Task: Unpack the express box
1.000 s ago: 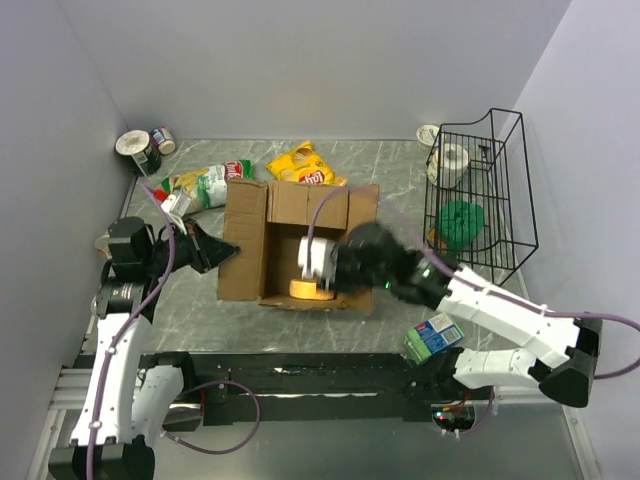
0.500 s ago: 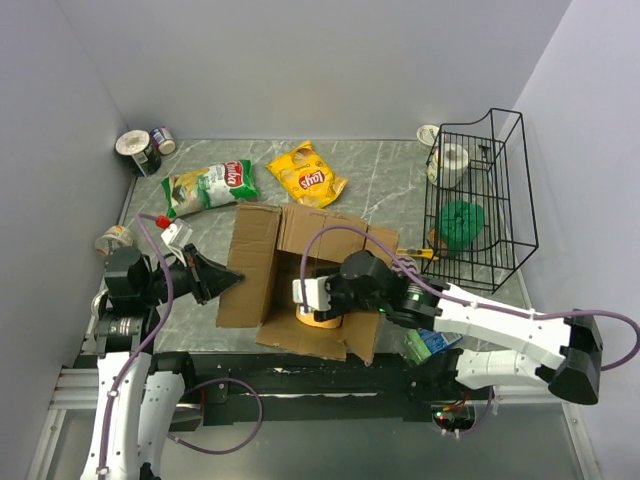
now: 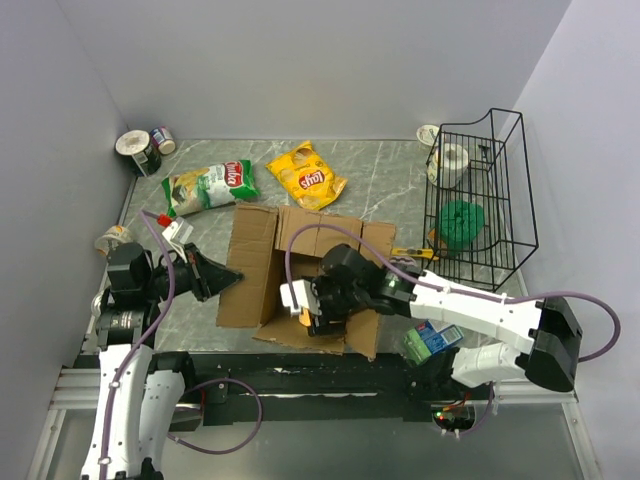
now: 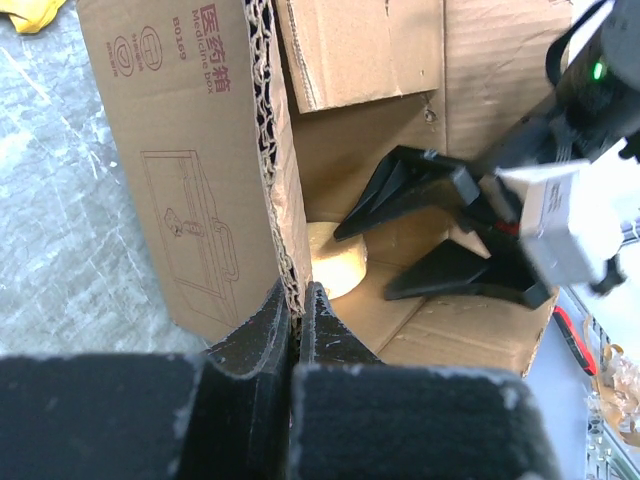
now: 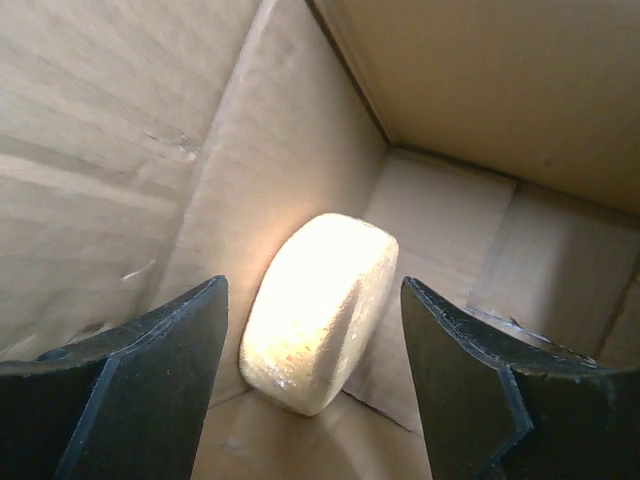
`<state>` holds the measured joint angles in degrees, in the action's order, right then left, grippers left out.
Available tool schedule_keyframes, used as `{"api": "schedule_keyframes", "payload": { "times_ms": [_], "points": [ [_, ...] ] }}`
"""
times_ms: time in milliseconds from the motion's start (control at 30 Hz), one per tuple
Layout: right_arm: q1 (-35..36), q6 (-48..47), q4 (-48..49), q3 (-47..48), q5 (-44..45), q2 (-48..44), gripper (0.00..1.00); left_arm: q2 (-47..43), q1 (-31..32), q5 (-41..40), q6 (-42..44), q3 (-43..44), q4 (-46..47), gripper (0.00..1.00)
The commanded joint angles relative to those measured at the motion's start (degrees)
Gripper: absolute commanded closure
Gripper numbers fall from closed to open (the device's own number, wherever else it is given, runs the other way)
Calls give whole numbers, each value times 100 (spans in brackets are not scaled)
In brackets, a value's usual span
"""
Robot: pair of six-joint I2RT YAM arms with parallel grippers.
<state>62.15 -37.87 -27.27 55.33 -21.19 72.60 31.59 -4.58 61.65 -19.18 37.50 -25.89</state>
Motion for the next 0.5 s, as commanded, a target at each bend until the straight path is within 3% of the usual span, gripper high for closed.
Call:
{"api": "schedule_keyframes", "payload": {
  "times_ms": [0,233,333,400,433,467],
  "points": [
    [-273,-78,-1153,819,-982,333,23,66,-8,181,-15,47,189,99],
    [-239,16,-1411,1093,-185,1572,22,347,-8,234,-122,302,462,99],
    [-212,-19,-1422,1173,26,1985,27,409,1,242,-51,451,418,99],
    [-186,33,-1378,1260,263,2065,43,418,1,260,-60,425,418,99],
    [-194,25,-1395,1330,308,2109,70,392,-8,260,-60,408,418,99],
    [-195,42,-1448,1418,378,2101,82,374,-8,251,-60,390,418,99]
  ]
}}
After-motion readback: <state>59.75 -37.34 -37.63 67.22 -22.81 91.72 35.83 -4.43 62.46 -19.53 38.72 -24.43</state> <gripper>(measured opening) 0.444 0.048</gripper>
